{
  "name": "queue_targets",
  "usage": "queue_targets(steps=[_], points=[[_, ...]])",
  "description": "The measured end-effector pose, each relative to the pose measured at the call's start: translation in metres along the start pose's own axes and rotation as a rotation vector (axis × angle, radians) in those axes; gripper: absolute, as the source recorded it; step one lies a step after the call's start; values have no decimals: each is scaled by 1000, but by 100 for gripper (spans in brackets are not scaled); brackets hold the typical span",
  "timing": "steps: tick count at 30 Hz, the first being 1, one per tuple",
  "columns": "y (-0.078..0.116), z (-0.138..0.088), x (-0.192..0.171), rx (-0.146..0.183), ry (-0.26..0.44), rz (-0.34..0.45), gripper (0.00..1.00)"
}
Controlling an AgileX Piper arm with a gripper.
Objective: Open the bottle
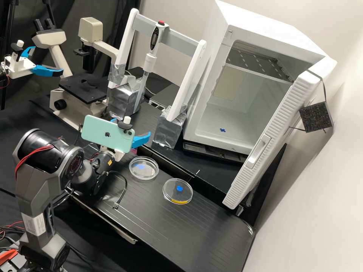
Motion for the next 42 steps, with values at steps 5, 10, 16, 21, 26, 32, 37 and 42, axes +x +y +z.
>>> queue_targets(steps=[5,10,16,21,26,32,37,42], points=[[0,0,0,0,0,0,0],[0,0,0,0,0,0,0],[0,0,0,0,0,0,0],[-1,1,0,0,-3,-3,0],[-1,1,0,0,-3,-4,0],[-1,1,0,0,-3,-4,0],[-2,0,0,1,2,-7,0],[-3,-1,0,1,5,-10,0]])
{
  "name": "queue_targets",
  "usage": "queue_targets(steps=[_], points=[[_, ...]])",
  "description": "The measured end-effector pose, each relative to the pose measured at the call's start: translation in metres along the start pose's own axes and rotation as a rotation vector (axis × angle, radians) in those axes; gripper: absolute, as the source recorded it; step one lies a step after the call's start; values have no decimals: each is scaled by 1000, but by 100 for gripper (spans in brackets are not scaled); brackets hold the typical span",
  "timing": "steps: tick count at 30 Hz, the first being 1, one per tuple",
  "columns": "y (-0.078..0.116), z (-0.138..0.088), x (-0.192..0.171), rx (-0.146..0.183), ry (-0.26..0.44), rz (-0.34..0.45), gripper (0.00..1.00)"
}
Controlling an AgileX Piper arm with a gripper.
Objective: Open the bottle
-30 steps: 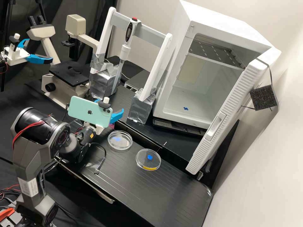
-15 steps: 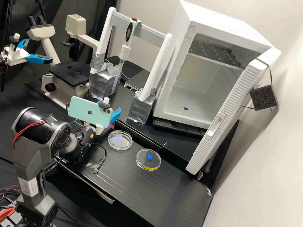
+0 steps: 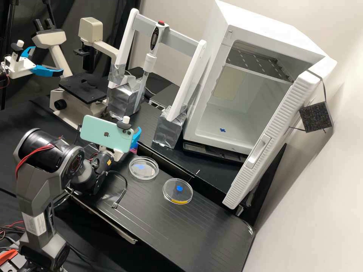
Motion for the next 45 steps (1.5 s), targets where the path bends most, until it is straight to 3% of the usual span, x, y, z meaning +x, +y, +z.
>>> queue_targets(steps=[20,31,37,45], points=[[0,0,0,0,1,-1,0],[16,-17,-8,-5,67,66,0],[15,-26,-24,-3,111,72,0],[6,-20,-57,-2,131,80,0]])
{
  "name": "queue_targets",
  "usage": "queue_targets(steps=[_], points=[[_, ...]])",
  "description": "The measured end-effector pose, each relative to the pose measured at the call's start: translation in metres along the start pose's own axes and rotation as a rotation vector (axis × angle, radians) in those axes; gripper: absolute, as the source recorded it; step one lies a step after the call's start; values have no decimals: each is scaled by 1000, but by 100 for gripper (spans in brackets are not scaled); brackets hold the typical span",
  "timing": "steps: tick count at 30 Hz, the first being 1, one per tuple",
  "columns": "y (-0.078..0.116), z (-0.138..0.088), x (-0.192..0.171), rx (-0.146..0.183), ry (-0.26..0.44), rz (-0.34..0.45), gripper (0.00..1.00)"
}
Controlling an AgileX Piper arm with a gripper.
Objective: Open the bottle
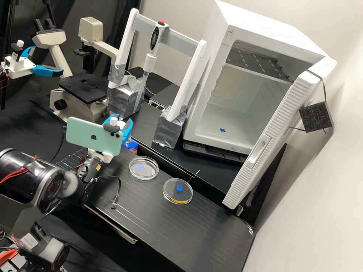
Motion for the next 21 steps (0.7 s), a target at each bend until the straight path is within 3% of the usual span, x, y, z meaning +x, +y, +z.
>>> queue_targets(steps=[15,21], points=[[-27,11,-16,14,-56,-131,0],[-30,13,-15,-7,-64,-146,0]])
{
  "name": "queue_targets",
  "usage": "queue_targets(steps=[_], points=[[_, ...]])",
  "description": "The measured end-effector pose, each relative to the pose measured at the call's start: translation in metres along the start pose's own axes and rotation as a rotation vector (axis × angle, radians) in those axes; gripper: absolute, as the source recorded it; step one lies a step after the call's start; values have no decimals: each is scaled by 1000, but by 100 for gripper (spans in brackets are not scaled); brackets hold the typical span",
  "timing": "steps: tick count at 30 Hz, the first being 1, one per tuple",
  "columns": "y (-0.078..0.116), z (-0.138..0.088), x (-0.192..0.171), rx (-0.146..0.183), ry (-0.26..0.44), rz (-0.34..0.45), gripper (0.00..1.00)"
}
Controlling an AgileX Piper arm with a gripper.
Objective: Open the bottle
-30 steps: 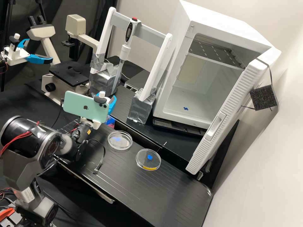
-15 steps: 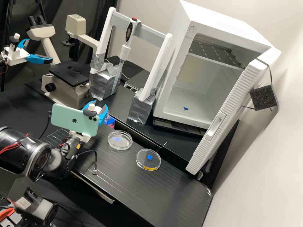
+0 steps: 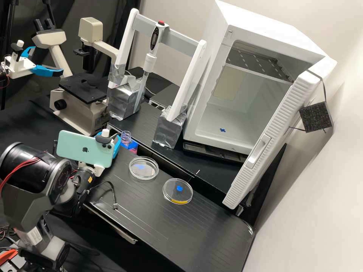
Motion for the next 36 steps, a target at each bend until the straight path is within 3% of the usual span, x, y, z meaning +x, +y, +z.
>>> queue_targets(steps=[11,20,36], points=[[1,0,0,-1,1,7,0],[13,6,-5,-6,-32,72,0],[5,3,-4,-5,-13,26,0]])
